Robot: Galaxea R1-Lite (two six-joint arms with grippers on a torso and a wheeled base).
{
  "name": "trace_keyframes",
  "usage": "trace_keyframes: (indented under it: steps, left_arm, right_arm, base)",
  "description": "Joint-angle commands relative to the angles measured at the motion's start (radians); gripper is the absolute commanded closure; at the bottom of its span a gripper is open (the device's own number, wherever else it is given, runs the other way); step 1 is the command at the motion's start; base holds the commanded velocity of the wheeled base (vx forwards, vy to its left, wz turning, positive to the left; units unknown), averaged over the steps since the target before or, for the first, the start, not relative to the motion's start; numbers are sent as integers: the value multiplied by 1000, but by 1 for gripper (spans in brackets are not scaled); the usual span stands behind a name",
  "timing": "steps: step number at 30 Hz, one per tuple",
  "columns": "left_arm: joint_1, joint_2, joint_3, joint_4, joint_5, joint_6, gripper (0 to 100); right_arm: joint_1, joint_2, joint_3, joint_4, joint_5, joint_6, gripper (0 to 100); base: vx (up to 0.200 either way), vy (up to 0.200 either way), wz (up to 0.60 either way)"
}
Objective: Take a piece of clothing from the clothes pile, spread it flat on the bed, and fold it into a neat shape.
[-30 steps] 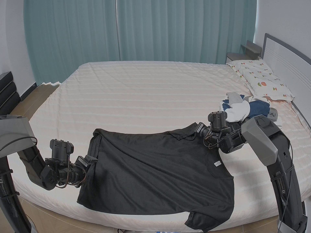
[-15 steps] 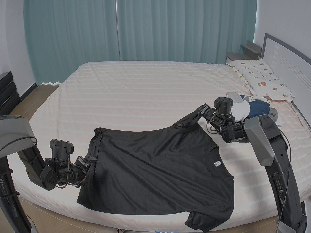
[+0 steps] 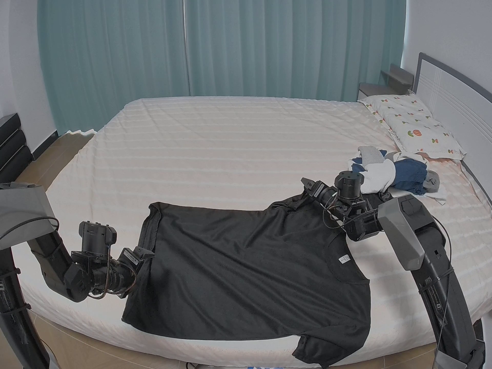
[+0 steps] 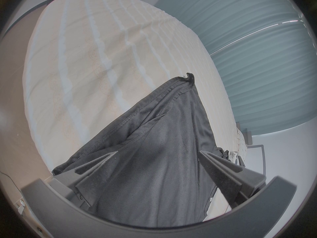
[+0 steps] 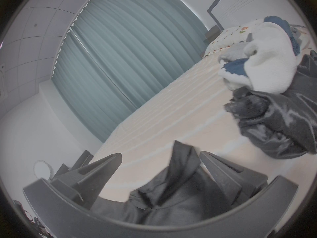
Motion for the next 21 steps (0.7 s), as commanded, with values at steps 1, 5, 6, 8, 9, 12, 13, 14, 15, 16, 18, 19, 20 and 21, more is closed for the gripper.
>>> trace_keyframes:
  steps: [1, 5, 6, 8, 9, 12, 13, 14, 15, 16, 18, 19, 20, 21]
  left_arm:
    - [0, 2, 1, 0, 0, -1, 0]
    - [1, 2, 1, 0, 0, -1, 0]
    - [0, 2, 1, 0, 0, -1, 0]
    - [0, 2, 1, 0, 0, -1, 0]
    - [0, 2, 1, 2, 0, -1, 0]
    - [0, 2, 1, 2, 0, -1, 0]
    - [0, 2, 1, 0, 0, -1, 0]
    - [0, 2, 1, 2, 0, 1, 0]
    - [0, 2, 1, 2, 0, 1, 0]
    - [0, 2, 1, 0, 0, -1, 0]
    - [0, 2, 1, 2, 0, 1, 0]
    - [0, 2, 1, 0, 0, 1, 0]
    - [0, 2, 1, 0, 0, 1, 0]
    - [0, 2, 1, 0, 0, 1, 0]
  right_arm:
    - [-32, -67, 111, 10, 10, -28, 0]
    - [-50, -90, 174, 1, 29, -87, 0]
    - [-55, -90, 185, 1, 30, -94, 0]
    - [-56, -87, 205, 2, 32, -107, 0]
    - [-56, -83, 208, 1, 32, -110, 0]
    - [-56, -72, 208, 8, 35, -114, 0]
    - [-56, -67, 208, 8, 38, -114, 0]
    - [-56, -60, 207, 8, 41, -114, 0]
    - [-55, -54, 205, 8, 44, -116, 0]
    - [-55, -47, 203, 8, 44, -116, 0]
    - [-50, -37, 200, 10, 47, -116, 0]
    - [-50, -34, 200, 10, 50, -116, 0]
    - [-47, -26, 200, 10, 56, -114, 0]
    - [-47, -21, 200, 10, 58, -114, 0]
  base:
    - [0, 0, 0]
    - [0, 0, 0]
    - [0, 0, 0]
    - [0, 0, 0]
    - [0, 0, 0]
    - [0, 0, 0]
    - [0, 0, 0]
    - [0, 0, 0]
    - [0, 0, 0]
    - [0, 0, 0]
    - [0, 0, 0]
    - [0, 0, 0]
    - [0, 0, 0]
    - [0, 0, 0]
